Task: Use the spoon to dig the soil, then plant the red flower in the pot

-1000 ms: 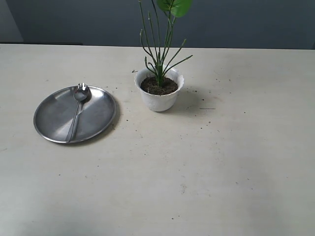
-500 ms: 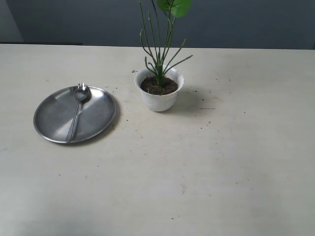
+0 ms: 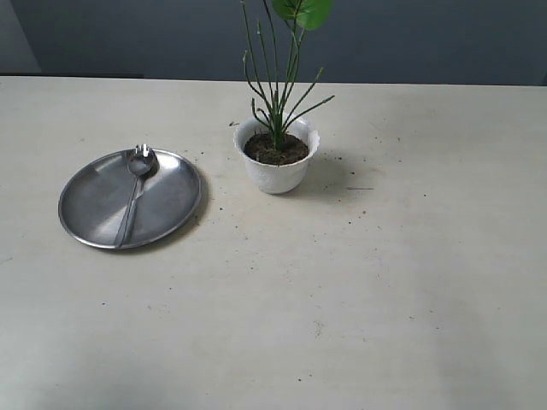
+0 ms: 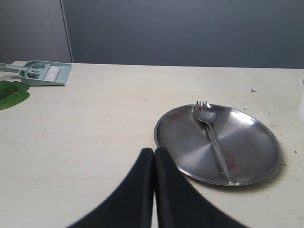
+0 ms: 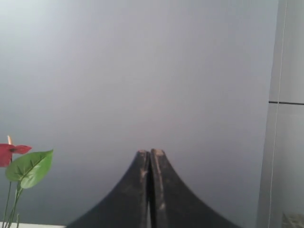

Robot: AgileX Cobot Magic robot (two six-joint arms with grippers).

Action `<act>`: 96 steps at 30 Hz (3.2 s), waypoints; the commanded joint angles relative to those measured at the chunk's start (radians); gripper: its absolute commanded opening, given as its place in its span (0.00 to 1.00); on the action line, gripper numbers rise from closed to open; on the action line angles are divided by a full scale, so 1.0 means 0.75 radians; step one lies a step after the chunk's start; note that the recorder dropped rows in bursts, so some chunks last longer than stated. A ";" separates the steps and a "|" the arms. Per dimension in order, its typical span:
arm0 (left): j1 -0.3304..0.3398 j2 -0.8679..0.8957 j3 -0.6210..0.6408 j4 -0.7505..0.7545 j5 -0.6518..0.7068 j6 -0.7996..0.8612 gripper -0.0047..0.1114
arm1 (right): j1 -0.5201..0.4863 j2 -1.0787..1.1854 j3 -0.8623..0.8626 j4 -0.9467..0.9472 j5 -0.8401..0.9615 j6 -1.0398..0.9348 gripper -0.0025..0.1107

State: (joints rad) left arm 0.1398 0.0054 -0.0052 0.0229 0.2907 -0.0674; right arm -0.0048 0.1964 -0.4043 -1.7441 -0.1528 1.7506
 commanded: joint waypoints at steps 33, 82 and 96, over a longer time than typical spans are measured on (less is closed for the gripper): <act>-0.003 -0.007 0.007 -0.005 -0.008 -0.001 0.04 | -0.008 -0.007 0.177 1.879 0.592 -1.911 0.02; -0.003 -0.007 0.007 -0.005 -0.008 -0.001 0.04 | -0.008 -0.262 0.539 2.481 0.598 -2.496 0.02; -0.003 -0.007 0.007 -0.005 -0.008 -0.001 0.04 | -0.008 -0.262 0.539 2.442 0.687 -2.559 0.02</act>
State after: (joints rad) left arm 0.1398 0.0054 -0.0052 0.0229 0.2907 -0.0674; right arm -0.0053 0.0057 -0.0084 0.0973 0.3620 -0.1402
